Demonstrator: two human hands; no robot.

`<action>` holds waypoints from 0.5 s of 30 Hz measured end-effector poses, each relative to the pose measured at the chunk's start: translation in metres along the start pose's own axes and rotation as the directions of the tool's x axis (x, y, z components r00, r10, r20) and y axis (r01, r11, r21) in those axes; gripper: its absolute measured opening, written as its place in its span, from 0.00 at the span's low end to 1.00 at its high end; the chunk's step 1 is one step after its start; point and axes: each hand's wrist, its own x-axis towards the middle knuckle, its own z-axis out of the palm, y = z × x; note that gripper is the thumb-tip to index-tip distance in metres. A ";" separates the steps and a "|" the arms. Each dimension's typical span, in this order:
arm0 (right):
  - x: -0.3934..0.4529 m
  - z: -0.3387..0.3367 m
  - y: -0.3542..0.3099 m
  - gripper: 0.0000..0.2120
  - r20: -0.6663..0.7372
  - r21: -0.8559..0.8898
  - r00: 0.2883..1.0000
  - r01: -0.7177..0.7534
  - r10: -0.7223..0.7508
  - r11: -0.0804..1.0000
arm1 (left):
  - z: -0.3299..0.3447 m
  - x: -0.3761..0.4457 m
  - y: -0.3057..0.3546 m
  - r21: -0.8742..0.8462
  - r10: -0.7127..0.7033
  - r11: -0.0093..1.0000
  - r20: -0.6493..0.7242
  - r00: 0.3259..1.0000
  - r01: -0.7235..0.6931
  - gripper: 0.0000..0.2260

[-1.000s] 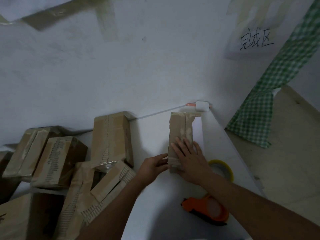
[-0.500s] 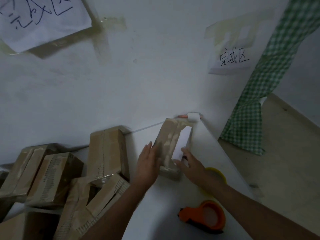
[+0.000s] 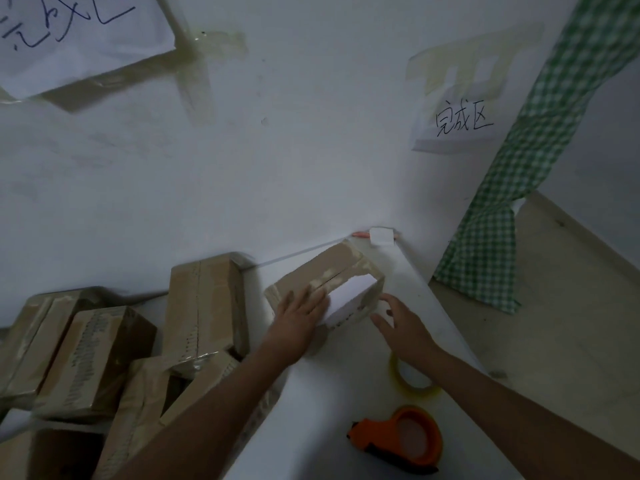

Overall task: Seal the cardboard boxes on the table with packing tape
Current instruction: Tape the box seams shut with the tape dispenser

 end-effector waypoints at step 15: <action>0.105 0.003 -0.049 0.24 0.083 0.022 0.997 -0.008 0.006 1.000 | 0.003 0.040 -0.038 -0.034 -0.232 0.972 -0.017 0.972 0.232 0.38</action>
